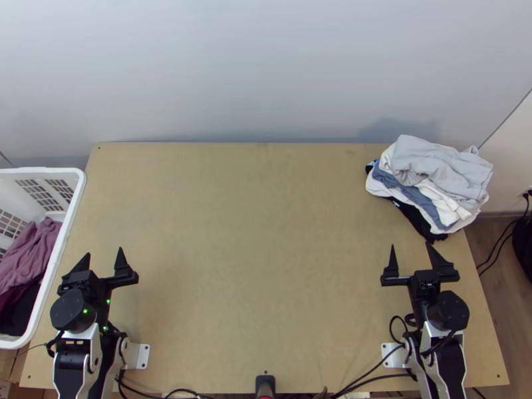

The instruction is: Fold the t-shirt

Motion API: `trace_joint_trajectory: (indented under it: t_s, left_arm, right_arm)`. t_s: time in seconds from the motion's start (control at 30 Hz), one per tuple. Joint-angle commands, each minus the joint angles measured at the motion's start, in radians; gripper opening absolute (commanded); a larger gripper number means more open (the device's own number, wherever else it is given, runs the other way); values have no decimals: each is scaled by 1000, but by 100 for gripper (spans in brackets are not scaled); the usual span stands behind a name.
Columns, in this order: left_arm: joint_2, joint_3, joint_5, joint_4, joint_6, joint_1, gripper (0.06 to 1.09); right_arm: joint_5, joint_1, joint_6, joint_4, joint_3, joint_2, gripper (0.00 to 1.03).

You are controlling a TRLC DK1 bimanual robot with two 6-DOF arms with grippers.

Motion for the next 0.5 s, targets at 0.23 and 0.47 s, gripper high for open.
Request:
trace_joint_trajectory:
  t_s: [0.23, 0.47]
  left_arm:
    - [0, 0, 0, 0, 0, 0, 104]
    - [0, 0, 0, 0, 0, 0, 104]
  right_arm:
    - [0, 14, 158, 0, 0, 0, 99]
    - [-2, 36, 252, 0, 0, 0, 99]
